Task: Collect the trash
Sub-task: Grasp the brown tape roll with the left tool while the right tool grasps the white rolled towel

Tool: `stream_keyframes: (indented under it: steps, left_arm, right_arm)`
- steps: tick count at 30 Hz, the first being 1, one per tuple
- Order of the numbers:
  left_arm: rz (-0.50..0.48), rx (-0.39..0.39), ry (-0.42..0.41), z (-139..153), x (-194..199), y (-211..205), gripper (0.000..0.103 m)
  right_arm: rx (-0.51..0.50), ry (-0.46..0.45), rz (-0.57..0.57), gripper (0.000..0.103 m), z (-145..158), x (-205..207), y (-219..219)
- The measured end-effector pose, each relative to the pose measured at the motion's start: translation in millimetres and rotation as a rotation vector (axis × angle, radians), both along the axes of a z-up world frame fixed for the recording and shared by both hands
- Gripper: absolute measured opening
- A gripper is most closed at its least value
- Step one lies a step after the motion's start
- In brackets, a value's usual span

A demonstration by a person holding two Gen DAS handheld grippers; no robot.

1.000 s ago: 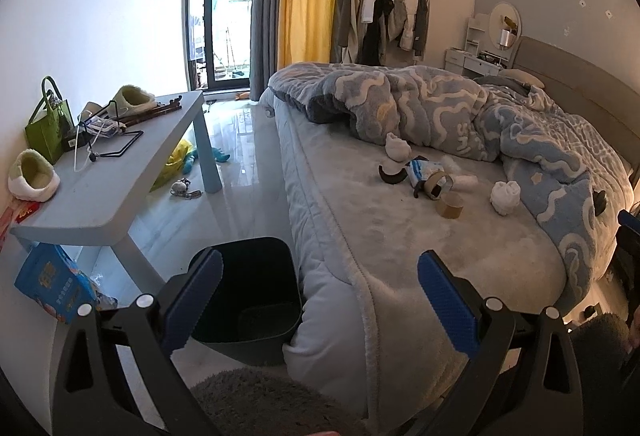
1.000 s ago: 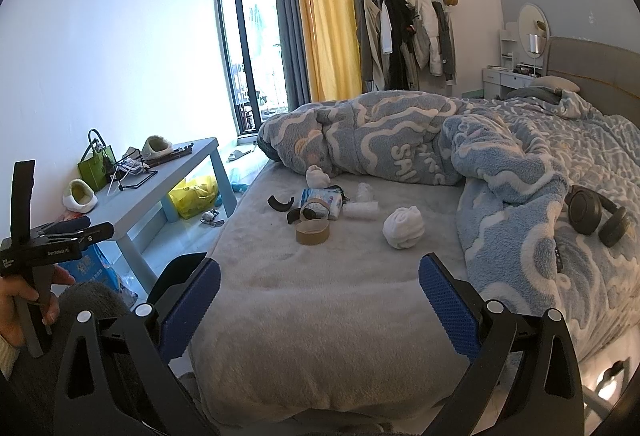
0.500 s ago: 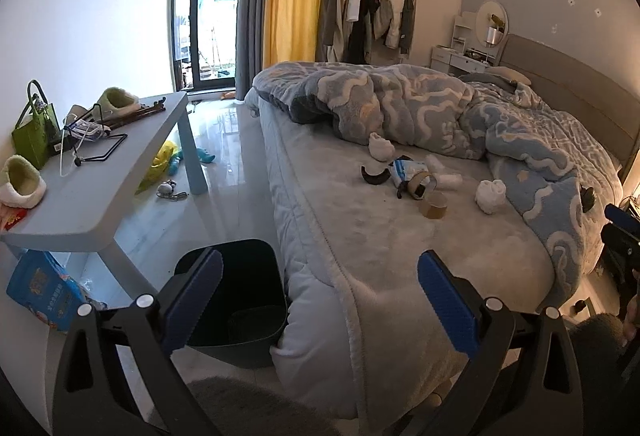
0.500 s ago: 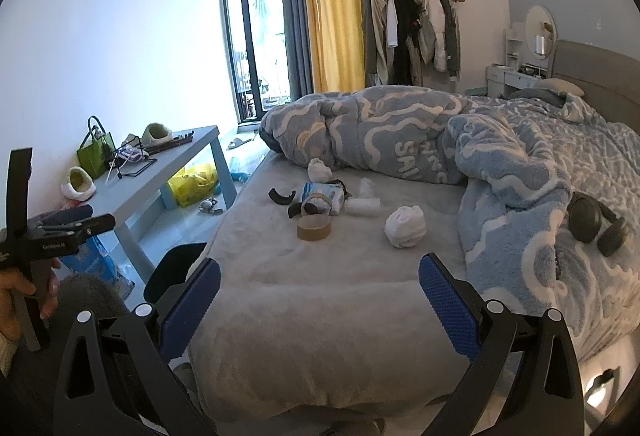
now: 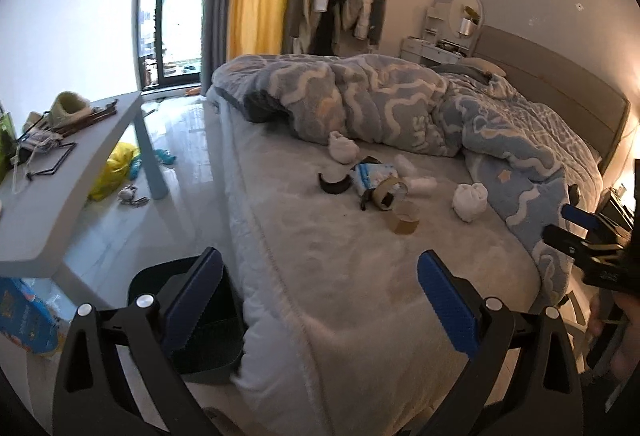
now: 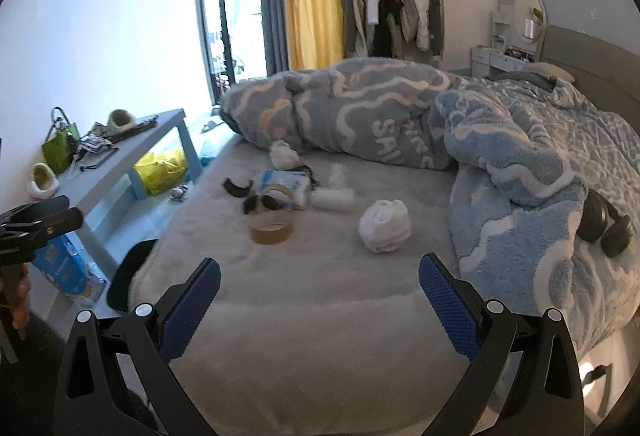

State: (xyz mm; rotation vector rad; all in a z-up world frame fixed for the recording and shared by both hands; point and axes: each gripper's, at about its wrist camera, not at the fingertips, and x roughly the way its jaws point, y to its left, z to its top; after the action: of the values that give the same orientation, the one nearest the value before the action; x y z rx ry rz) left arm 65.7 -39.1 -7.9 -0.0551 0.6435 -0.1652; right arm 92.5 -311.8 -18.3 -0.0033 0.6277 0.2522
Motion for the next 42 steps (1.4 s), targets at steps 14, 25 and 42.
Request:
stream_keyframes:
  steps: [14, 25, 42]
  left_arm:
    - [-0.138, -0.021, 0.027, -30, 63, -43, 0.093]
    - [-0.247, -0.06, 0.123, -67, 98, -78, 0.074]
    - [-0.314, -0.101, 0.196, -104, 144, -102, 0.055]
  right_arm:
    - [-0.013, 0.074, 0.001, 0.1, -35, 86, -29]
    - [-0.005, 0.143, 0.02, 0.1, -65, 126, -32]
    - [-0.045, 0.22, 0.06, 0.094, -82, 167, -29]
